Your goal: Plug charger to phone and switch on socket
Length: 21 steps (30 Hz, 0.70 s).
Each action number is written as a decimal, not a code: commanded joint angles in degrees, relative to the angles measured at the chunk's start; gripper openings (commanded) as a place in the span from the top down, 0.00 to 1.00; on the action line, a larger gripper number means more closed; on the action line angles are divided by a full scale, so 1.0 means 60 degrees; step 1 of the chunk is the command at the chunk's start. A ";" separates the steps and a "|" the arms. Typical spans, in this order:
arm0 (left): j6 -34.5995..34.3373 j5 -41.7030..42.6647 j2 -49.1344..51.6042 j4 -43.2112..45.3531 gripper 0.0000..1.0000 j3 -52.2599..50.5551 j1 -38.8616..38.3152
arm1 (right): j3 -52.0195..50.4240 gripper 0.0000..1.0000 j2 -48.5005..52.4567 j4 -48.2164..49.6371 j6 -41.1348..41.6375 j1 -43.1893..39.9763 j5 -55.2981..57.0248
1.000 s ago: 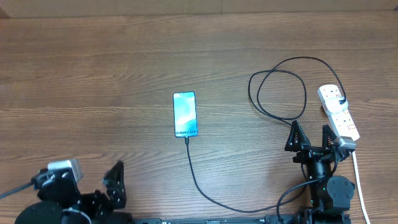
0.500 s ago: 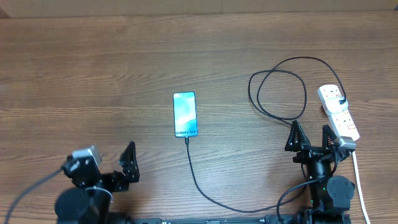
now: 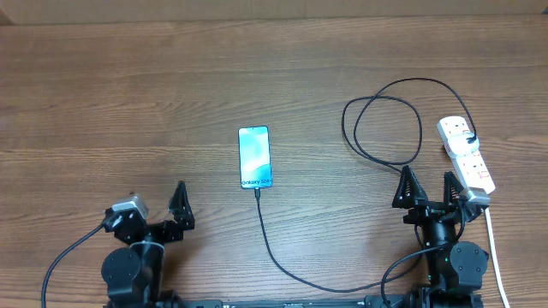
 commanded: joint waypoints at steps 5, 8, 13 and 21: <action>0.0627 0.0091 -0.0131 0.2696 0.00 -0.1519 0.0047 | -0.0102 0.00 -0.0095 0.0033 0.0025 0.0051 -0.0044; 0.0849 -0.0255 -0.0131 0.2725 0.01 -0.1530 0.0047 | -0.0102 0.00 -0.0095 0.0033 0.0025 0.0051 -0.0047; 0.1665 -0.0324 -0.0131 0.2466 0.00 -0.1530 0.0047 | -0.0102 0.00 -0.0095 0.0033 0.0025 0.0051 -0.0044; 0.1912 -0.0350 -0.0131 0.2466 0.01 -0.1530 0.0058 | -0.0102 0.00 -0.0095 0.0033 0.0025 0.0051 -0.0047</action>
